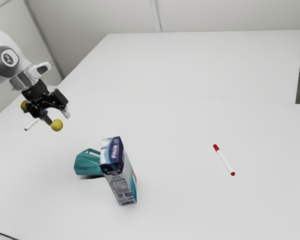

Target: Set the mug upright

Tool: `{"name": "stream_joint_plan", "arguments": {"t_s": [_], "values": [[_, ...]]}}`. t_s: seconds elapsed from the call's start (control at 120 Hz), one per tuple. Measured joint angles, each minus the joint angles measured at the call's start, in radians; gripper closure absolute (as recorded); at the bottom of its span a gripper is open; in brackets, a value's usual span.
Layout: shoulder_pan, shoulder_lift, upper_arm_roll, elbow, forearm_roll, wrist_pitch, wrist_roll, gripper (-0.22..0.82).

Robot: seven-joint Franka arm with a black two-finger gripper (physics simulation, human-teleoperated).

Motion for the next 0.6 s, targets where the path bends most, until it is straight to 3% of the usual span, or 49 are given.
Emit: {"name": "stream_joint_plan", "arguments": {"t_s": [0.208,0.6], "values": [[0.060,0.017,0.004,-0.123,-0.136,0.108,0.137,0.02],[0.089,0.111,0.004,-0.235,-0.336,0.231,0.376,0.02]]}}
